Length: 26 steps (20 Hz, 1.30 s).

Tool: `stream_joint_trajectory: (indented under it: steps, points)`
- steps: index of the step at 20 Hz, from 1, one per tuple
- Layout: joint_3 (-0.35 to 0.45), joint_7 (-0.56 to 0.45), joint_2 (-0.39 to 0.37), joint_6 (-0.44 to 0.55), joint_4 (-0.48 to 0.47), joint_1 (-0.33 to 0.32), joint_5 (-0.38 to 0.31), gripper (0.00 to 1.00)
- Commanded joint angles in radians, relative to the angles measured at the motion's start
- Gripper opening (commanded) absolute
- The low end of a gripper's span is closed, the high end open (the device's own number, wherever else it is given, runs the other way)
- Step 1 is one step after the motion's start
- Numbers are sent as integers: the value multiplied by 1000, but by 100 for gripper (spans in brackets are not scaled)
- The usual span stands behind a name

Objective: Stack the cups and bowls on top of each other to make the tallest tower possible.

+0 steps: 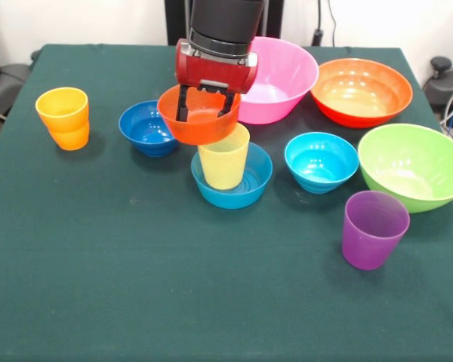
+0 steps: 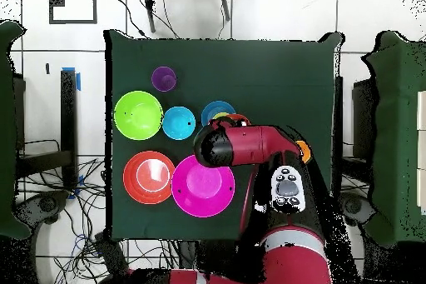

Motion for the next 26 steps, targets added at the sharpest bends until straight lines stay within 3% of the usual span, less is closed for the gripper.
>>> stream_joint_trajectory:
  steps: [1,11,26]
  points:
    - [81,90,13,64,-9,33,38,100]
    - [40,138,49,52,-47,97,74,100]
    - [54,87,32,28,-13,60,79,100]
